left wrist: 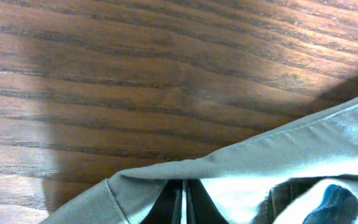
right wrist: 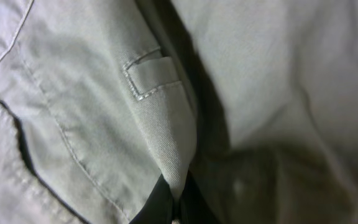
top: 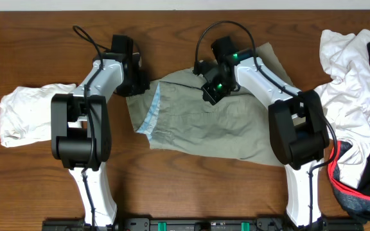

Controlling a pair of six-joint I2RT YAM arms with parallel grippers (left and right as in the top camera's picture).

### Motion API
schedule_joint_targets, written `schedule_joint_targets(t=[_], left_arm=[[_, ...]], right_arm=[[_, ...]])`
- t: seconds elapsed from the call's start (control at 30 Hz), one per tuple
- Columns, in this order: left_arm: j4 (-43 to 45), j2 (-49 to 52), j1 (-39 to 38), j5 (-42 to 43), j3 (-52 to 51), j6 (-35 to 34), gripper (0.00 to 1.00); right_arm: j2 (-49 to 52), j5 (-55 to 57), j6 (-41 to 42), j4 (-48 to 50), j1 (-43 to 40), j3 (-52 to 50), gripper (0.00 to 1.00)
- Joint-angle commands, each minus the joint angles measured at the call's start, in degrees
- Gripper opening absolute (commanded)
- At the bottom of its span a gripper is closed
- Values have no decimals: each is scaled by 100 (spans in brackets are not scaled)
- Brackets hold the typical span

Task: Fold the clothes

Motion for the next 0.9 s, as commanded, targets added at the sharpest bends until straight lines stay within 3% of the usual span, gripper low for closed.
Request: schedule_joint_targets(t=[0.0,0.27,0.33,0.37,0.5,0.6,0.77,0.8,0.87], left_arm=[[142,398,28,-212,-98,-52,7],[555,398,35,-229,-96,-52,7],[595,396,35,-229,-96,-50,7],[599,396,35,-229,-96,-50,7],[404,387,35,-227,-85,11,7],[55,380,37,-236,-24,238,7],[-470,350,83,-262,197,315,7],[-557,319,83,-264,240,315,6],[-691,254,83,-264,302,317,7]], right_arm=[[-664,-118,44,-339,98,70,1],[-2212,-890,-820,-2855,1064,70,3],[-2540,-973,-1163,-3394,1473,70,9],[-2717,-859,-1329,-3637,1749,70,24],[-3034,-125,-1222,-3851,2389,70,36],[-3047,238,-1222,-4079,2581,70,35],[-3045,590,-929,-4135,2369,70,23],[-3045,802,-726,-4076,2280,70,18],[-3045,1248,-243,-3851,2081,70,20]])
